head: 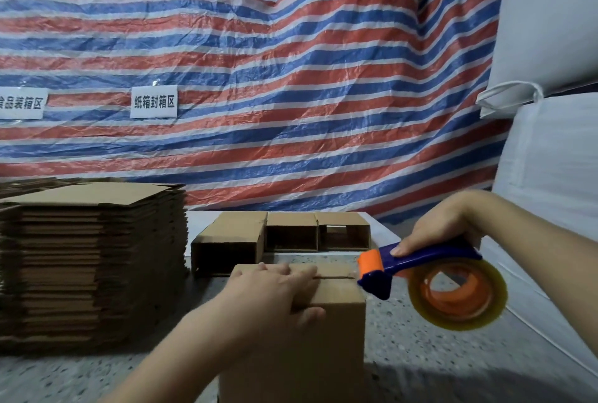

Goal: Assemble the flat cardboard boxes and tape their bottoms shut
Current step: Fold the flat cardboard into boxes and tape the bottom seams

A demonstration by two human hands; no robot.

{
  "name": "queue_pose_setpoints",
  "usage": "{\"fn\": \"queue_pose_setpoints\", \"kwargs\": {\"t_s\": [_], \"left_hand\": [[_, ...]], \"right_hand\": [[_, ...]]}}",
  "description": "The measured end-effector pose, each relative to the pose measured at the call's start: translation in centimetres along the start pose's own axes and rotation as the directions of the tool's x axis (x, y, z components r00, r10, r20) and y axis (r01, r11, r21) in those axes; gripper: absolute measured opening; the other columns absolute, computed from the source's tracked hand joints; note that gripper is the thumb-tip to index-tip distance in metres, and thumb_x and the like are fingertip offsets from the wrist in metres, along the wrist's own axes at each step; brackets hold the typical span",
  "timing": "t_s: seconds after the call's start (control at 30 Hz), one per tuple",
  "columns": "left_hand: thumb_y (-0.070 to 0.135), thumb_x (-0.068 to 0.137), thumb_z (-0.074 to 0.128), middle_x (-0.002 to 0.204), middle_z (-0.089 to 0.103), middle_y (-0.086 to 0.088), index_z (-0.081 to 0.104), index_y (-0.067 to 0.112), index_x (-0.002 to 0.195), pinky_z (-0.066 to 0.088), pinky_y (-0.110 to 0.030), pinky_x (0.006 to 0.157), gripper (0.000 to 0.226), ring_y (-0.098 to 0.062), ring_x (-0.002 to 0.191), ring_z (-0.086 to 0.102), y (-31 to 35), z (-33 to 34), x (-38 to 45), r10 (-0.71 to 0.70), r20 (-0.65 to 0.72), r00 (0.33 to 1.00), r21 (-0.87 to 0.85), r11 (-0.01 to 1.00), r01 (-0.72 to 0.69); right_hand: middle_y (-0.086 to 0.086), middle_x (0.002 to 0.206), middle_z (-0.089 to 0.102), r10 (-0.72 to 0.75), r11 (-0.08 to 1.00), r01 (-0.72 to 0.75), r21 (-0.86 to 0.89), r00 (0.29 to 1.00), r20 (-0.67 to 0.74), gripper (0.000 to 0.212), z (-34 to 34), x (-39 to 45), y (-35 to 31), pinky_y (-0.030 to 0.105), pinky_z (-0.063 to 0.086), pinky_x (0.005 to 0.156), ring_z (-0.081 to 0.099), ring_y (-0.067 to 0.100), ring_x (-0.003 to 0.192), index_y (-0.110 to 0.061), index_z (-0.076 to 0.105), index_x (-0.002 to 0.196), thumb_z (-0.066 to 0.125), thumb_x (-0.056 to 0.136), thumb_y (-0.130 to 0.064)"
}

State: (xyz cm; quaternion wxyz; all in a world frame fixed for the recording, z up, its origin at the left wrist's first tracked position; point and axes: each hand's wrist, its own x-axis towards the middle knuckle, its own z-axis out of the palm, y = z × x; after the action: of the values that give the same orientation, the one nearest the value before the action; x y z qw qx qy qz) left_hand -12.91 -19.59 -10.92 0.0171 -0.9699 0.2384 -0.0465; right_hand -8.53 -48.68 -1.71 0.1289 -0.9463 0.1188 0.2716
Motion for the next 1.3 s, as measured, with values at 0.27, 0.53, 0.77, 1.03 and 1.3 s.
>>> {"fn": "queue_pose_setpoints", "kwargs": {"t_s": [0.27, 0.53, 0.77, 1.03, 1.3], "left_hand": [[0.077, 0.087, 0.037, 0.161, 0.023, -0.008, 0.022, 0.016, 0.154, 0.013, -0.046, 0.121, 0.092, -0.028, 0.149, 0.017, 6.0, 0.1, 2.8, 0.101, -0.059, 0.993, -0.037, 0.994, -0.104], [0.066, 0.095, 0.033, 0.162, 0.020, -0.007, 0.016, 0.015, 0.156, 0.016, -0.045, 0.121, 0.082, -0.024, 0.149, 0.017, 6.0, 2.2, 3.3, 0.100, -0.138, 0.985, 0.053, 0.994, -0.093], [0.065, 0.096, 0.033, 0.161, 0.023, -0.007, 0.011, 0.025, 0.155, 0.020, -0.049, 0.119, 0.075, -0.027, 0.147, 0.021, 5.9, 2.2, 3.2, 0.143, -0.166, 0.976, 0.038, 0.990, -0.139], [0.065, 0.093, 0.039, 0.135, 0.050, -0.007, 0.037, 0.023, 0.145, 0.043, -0.041, 0.102, 0.067, -0.025, 0.122, 0.048, 6.3, 1.2, 3.4, 0.196, -0.129, 0.972, 0.110, 0.977, -0.183], [0.079, 0.086, 0.027, 0.112, 0.061, -0.005, 0.053, 0.025, 0.132, 0.037, -0.031, 0.065, 0.074, -0.021, 0.095, 0.058, 4.9, 0.5, 4.4, 0.389, -0.241, 0.889, 0.380, 0.881, -0.283]], "right_hand": [[0.003, 0.087, 0.077, -0.014, 0.999, 0.015, 0.040, 1.000, -0.021, 0.080, 0.4, 0.5, 0.8, 0.025, 0.058, 0.063, 0.074, 0.014, 0.073, -0.014, 0.065, 0.118, 0.070, 0.070, -0.077], [0.007, 0.098, 0.073, -0.092, 0.991, 0.093, 0.092, 0.996, -0.009, 0.088, 0.3, 0.0, 2.5, 0.029, 0.055, 0.081, 0.068, 0.019, 0.085, -0.011, 0.064, 0.123, 0.066, 0.064, -0.076], [0.007, 0.102, 0.073, -0.059, 0.996, 0.058, 0.070, 0.998, 0.011, 0.080, 0.1, -1.5, 6.3, 0.031, 0.053, 0.088, 0.067, 0.019, 0.091, -0.010, 0.067, 0.119, 0.065, 0.070, -0.073], [-0.001, 0.094, 0.070, -0.009, 0.948, -0.058, -0.313, 0.978, -0.207, 0.062, 4.1, 0.0, -1.7, 0.026, 0.050, 0.064, 0.069, 0.014, 0.083, -0.026, 0.061, 0.096, 0.061, 0.072, -0.083], [0.000, 0.089, 0.065, -0.028, 0.898, -0.129, -0.421, 0.937, -0.347, 0.059, 4.5, -1.8, -3.1, 0.030, 0.050, 0.066, 0.065, 0.018, 0.080, -0.025, 0.051, 0.082, 0.065, 0.070, -0.081]]}}
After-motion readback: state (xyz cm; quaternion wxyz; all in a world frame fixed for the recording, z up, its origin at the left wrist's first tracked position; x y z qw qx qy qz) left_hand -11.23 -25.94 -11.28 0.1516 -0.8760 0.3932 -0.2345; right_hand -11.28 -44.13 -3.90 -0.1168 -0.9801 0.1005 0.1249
